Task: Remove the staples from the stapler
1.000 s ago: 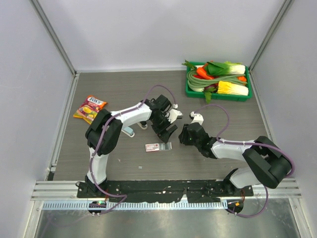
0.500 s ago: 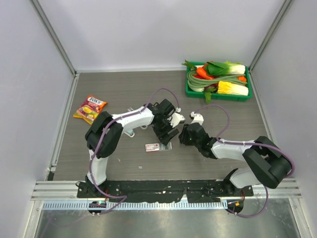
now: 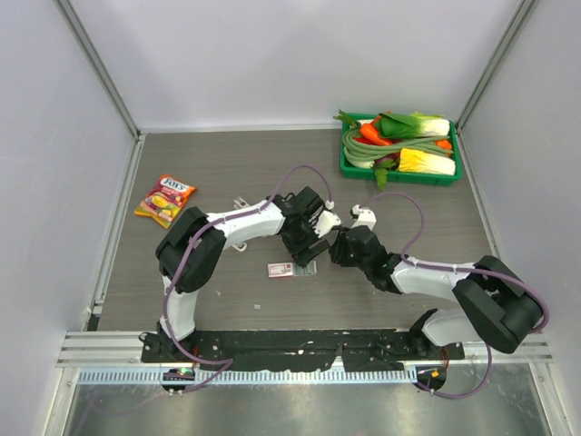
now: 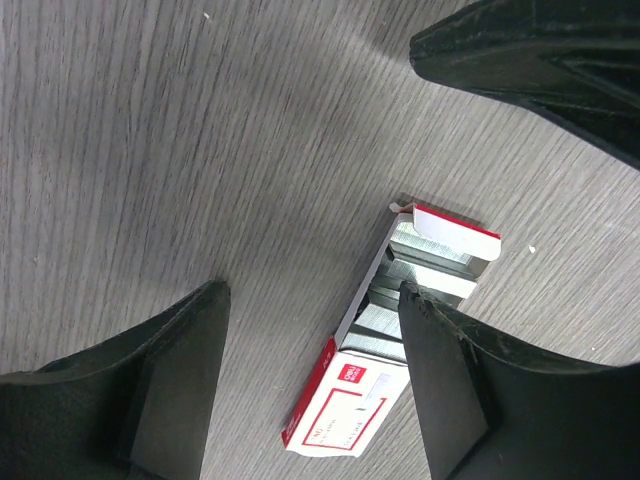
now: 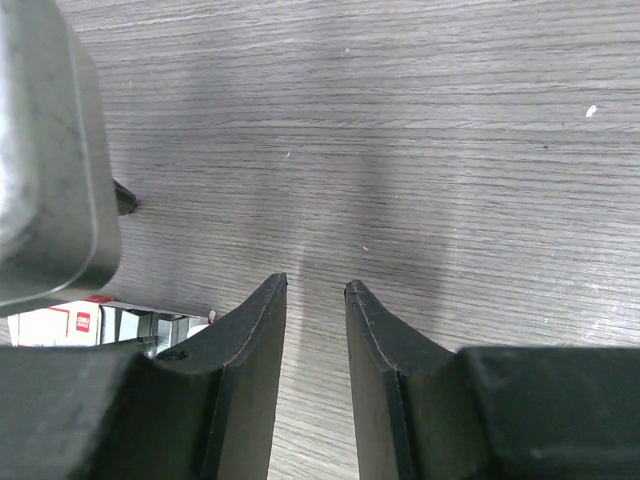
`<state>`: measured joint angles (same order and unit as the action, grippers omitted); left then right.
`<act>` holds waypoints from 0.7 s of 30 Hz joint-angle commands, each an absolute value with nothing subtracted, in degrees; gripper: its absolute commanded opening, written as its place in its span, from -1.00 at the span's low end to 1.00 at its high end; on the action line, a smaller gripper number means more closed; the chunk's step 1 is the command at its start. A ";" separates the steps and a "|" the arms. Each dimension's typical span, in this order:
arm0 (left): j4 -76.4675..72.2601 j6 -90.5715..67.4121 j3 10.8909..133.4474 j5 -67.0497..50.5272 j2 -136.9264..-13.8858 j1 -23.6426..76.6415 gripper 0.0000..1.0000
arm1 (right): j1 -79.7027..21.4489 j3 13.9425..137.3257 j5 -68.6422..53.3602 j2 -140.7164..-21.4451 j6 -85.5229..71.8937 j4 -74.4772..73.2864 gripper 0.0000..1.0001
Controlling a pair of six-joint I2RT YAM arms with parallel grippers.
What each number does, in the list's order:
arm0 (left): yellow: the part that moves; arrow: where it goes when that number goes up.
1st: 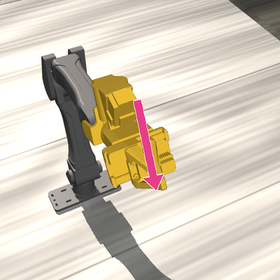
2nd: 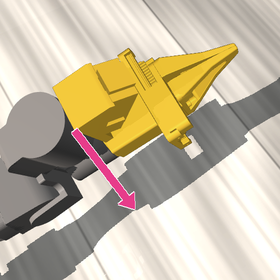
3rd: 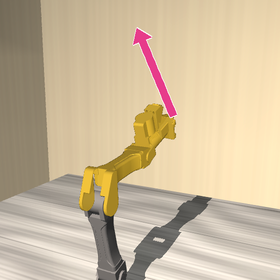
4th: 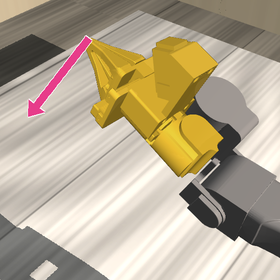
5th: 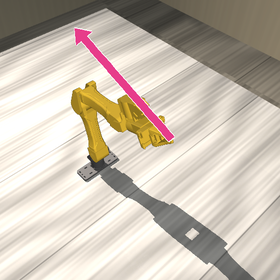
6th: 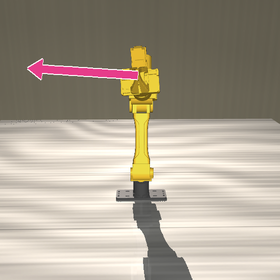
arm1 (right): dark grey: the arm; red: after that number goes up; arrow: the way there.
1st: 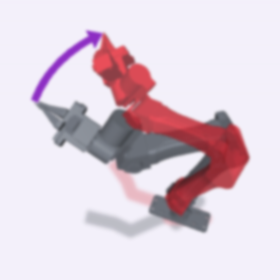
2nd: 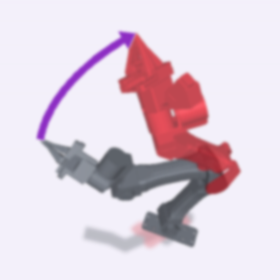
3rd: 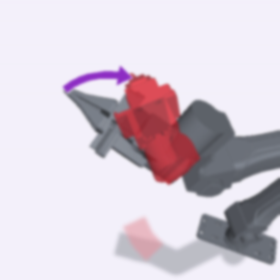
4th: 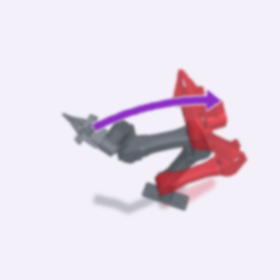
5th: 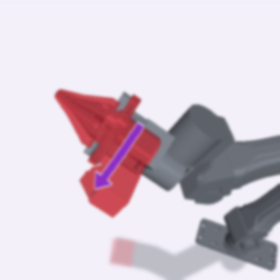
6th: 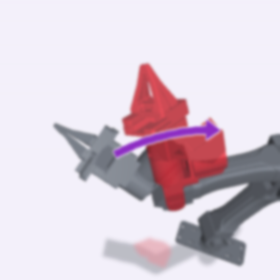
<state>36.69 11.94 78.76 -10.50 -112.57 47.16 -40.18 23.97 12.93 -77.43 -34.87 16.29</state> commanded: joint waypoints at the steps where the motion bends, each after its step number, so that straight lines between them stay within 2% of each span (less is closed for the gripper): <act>1: 37.88 10.90 78.92 -10.37 -110.66 47.11 0.44 | -39.90 24.87 14.50 -74.45 -35.33 16.17 -0.29; 15: 44.65 8.26 80.33 -12.39 -98.53 47.02 0.49 | -41.39 29.26 9.59 -71.28 -38.93 12.48 -0.29; 21: 44.39 9.66 73.66 -13.00 -94.22 45.53 0.50 | -45.34 29.10 5.89 -73.91 -42.71 17.13 -0.28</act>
<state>43.29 9.19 77.80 -11.57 -97.03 46.92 -42.81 27.46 8.78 -72.55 -39.22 12.40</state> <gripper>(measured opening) 0.750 0.355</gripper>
